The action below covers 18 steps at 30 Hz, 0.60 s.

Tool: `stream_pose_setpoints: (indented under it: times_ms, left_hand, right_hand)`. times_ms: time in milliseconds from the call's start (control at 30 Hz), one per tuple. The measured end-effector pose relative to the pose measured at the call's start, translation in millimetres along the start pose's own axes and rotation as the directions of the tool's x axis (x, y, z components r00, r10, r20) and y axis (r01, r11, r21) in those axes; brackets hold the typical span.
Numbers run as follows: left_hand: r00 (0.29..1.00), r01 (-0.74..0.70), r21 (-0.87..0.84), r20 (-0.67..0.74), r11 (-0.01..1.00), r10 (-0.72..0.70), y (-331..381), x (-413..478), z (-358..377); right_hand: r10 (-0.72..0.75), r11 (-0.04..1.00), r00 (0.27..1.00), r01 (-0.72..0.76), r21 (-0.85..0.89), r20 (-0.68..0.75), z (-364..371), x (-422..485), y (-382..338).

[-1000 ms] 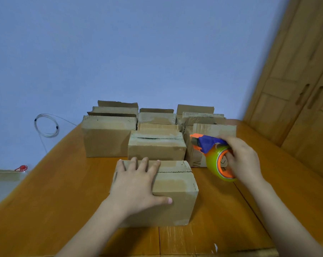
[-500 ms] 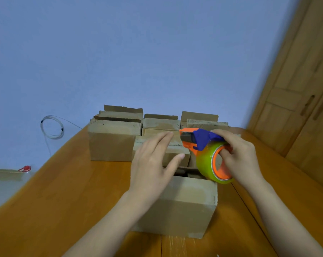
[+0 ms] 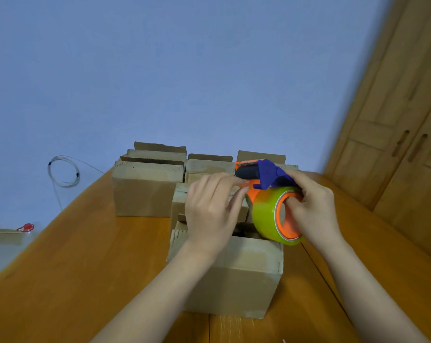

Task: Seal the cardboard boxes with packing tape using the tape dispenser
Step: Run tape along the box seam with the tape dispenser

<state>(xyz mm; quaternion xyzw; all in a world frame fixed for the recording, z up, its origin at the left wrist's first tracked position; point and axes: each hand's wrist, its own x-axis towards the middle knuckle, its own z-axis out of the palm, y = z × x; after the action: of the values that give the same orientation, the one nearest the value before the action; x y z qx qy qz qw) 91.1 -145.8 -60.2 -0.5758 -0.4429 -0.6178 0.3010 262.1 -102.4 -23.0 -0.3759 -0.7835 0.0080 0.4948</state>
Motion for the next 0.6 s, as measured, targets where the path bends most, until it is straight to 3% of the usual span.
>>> stream_pose_setpoints:
  times_ms: [267,467,600]
  left_hand:
    - [0.995,-0.092,0.018,0.05,0.996,0.091,-26.0,-14.8,-21.2]
    - [0.987,-0.058,0.035,0.15,0.998,0.052,-28.2,-6.3,-27.0]
    - [0.967,-0.194,0.014,0.17,0.981,0.189,-22.7,10.6,-18.1]
  right_hand:
    - [-0.071,0.993,0.997,0.071,-0.089,-0.003,-5.5,3.2,8.5]
    - [-0.092,0.993,0.996,0.092,-0.079,0.007,-7.9,5.2,9.2]
    - [-0.108,0.992,0.993,0.111,-0.064,0.054,-7.2,3.7,8.7]
